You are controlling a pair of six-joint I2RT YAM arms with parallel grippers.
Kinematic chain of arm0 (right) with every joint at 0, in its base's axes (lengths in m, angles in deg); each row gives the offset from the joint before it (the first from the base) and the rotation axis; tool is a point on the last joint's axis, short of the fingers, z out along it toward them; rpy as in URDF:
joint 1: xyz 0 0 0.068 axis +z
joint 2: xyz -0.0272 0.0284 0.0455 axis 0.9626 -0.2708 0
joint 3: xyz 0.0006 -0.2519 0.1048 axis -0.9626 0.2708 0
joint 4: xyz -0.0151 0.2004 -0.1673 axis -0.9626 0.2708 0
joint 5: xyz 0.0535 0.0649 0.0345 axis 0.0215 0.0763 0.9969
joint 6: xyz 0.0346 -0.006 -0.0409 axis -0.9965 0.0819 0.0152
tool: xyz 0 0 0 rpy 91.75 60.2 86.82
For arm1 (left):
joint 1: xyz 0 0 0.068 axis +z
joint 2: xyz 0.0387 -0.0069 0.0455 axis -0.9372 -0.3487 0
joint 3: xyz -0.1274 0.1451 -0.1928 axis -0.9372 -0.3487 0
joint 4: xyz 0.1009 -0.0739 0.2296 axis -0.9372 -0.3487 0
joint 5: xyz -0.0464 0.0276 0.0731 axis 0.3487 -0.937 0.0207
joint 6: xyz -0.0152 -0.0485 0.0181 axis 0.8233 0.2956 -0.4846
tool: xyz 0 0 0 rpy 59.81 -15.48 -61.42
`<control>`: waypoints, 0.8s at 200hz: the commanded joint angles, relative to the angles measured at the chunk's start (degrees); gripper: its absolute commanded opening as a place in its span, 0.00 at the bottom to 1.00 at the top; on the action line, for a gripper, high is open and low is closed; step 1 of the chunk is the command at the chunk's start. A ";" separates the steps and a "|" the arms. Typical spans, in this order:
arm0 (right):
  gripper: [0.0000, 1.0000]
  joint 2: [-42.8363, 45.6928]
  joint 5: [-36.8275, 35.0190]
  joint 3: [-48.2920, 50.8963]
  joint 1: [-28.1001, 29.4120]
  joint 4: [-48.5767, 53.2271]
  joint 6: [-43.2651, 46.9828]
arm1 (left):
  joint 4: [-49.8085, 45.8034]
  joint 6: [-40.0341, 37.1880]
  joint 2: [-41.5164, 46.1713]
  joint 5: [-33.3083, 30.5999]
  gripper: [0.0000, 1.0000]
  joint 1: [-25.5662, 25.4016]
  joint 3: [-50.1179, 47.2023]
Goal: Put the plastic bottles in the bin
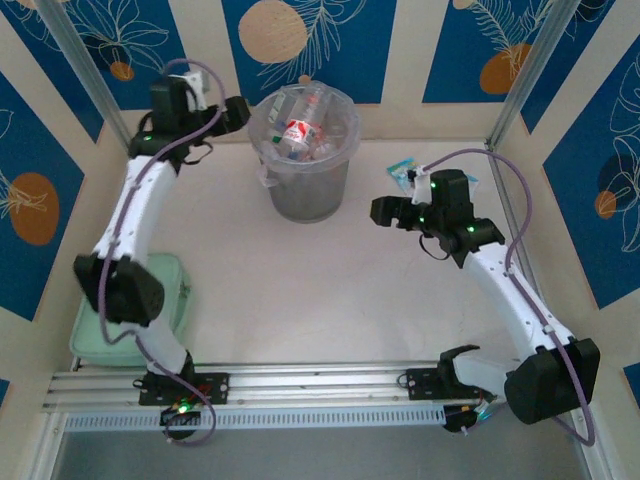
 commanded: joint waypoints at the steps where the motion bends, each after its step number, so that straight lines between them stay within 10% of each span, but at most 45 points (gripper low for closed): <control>1: 0.96 1.25 -6.11 2.57 -2.00 -1.47 -0.04 | -1.91 -10.20 12.24 -9.54 1.00 0.94 -8.19; 78: 0.99 -3.43 -28.39 19.95 -6.80 -23.64 8.25 | 26.76 -14.01 37.52 -21.67 1.00 0.94 -65.78; 160: 0.99 -13.54 -22.29 28.78 -13.67 -48.22 8.84 | 57.04 -15.11 23.71 -27.03 1.00 0.94 -82.56</control>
